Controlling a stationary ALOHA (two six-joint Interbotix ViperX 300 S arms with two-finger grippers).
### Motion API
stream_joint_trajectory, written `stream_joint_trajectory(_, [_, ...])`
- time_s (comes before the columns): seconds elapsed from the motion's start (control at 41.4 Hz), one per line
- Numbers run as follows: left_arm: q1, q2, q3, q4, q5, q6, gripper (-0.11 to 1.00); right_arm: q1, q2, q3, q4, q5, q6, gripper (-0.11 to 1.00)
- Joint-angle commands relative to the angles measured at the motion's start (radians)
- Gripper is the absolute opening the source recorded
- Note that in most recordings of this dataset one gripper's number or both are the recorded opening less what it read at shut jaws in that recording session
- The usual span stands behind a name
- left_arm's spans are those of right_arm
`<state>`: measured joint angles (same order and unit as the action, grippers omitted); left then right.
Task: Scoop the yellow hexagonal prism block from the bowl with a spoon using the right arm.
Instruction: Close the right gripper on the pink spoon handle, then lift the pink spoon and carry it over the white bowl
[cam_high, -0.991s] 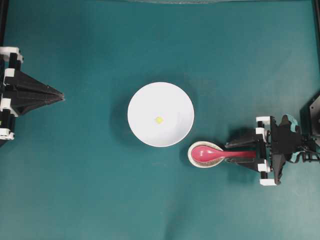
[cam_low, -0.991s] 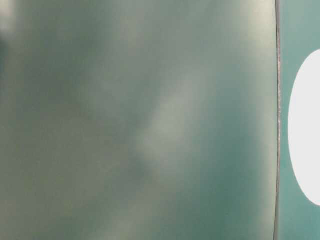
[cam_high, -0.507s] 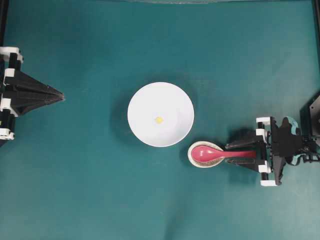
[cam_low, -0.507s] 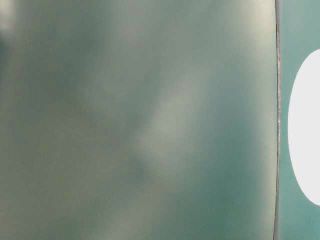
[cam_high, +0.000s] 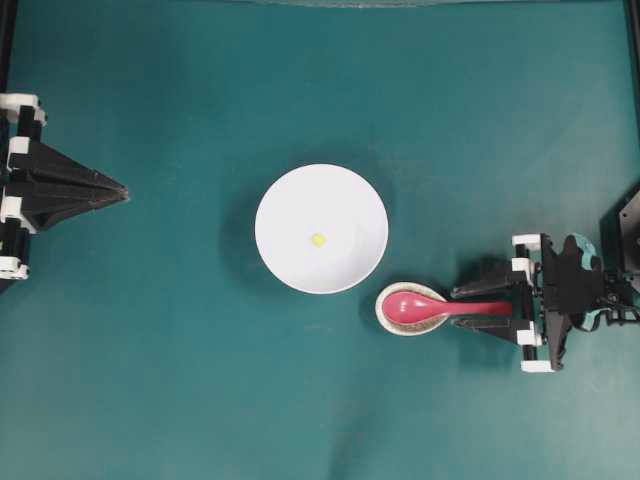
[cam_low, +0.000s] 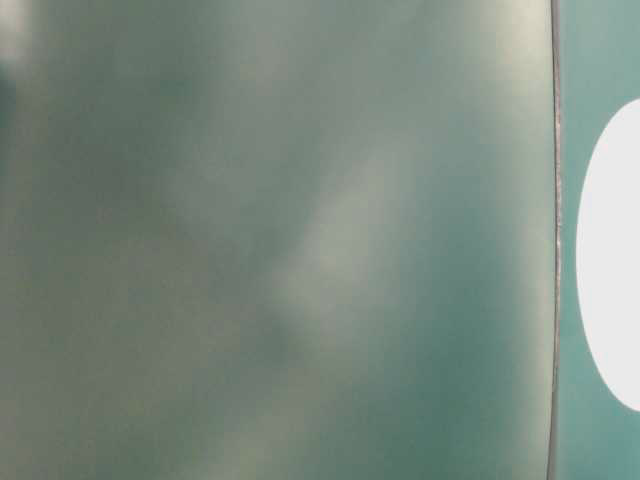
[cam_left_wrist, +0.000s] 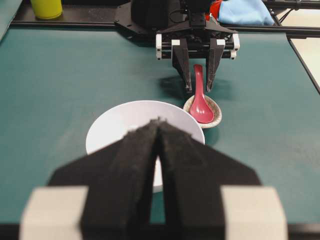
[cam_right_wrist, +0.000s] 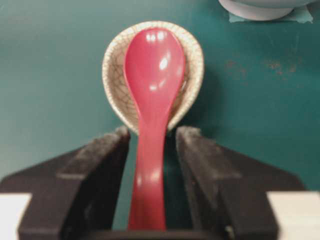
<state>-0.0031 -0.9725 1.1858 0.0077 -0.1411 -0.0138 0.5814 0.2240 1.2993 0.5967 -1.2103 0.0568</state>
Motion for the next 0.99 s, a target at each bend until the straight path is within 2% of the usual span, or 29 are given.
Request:
stream_joint_trajectory(0.0, [-0.002,0.008,-0.025,0.002,-0.005,-0.002,0.00,0.005,-0.011,-0.005,-0.002,-0.003,-0.002,0.50])
stream_joint_trajectory(0.193, [-0.002,0.008,-0.025,0.000,-0.005,-0.002,0.00,0.005,-0.011,-0.006,0.002,-0.014,-0.002,0.44])
stream_joint_trajectory(0.338, [-0.002,0.008,-0.025,0.002,-0.005,0.000,0.00,0.005,-0.017,-0.012,0.002,-0.023,-0.002,0.23])
stream_joint_trajectory(0.532, [-0.002,0.008,-0.026,0.002,-0.006,0.000,0.00,0.000,-0.112,-0.003,0.002,-0.012,-0.014,0.23])
stream_joint_trajectory(0.676, [-0.002,0.006,-0.026,0.002,-0.014,0.000,0.00,-0.035,-0.268,0.005,0.002,0.037,-0.077,0.23])
stream_joint_trajectory(0.846, [-0.002,0.006,-0.026,0.002,-0.006,0.002,0.00,-0.133,-0.491,-0.031,0.002,0.249,-0.216,0.23])
stream_joint_trajectory(0.966, [-0.002,0.006,-0.026,0.000,0.002,0.002,0.00,-0.232,-0.620,-0.087,0.002,0.499,-0.324,0.23])
